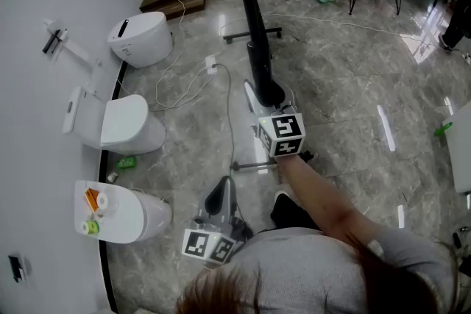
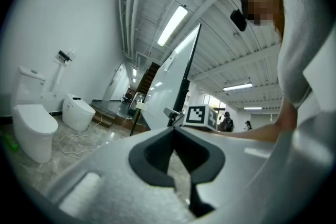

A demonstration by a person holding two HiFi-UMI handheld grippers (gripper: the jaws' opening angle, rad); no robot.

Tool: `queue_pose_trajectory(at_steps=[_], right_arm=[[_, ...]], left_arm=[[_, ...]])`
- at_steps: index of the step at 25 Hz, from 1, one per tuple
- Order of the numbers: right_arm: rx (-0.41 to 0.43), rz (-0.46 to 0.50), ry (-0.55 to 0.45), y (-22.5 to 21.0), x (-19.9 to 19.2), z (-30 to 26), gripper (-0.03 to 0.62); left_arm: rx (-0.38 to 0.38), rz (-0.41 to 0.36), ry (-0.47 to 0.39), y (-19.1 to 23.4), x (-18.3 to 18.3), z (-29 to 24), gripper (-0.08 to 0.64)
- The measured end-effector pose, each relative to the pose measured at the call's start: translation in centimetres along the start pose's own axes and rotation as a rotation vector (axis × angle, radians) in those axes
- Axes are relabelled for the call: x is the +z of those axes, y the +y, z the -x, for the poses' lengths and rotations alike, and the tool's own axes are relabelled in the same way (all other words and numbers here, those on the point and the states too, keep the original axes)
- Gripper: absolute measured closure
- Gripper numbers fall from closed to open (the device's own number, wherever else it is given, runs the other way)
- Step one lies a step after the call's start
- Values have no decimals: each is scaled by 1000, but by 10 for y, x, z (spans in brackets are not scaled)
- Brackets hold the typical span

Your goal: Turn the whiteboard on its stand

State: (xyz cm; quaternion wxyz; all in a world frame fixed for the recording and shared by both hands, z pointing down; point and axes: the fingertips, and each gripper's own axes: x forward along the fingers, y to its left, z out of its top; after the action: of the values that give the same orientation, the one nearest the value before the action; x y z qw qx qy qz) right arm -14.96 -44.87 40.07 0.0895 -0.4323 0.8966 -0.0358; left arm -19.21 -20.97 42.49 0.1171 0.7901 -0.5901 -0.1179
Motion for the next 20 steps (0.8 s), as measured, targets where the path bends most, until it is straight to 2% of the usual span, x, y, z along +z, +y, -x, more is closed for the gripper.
queue_pose_trajectory(at_steps=[8,20], right_arm=[[-7,3,1,12,1,19,400],[-14,15,-11,31,5,55,405]], left_arm=[[-4,-20,-2,-8,7,22,563],[-25,-7,6,-24,3,54,563]])
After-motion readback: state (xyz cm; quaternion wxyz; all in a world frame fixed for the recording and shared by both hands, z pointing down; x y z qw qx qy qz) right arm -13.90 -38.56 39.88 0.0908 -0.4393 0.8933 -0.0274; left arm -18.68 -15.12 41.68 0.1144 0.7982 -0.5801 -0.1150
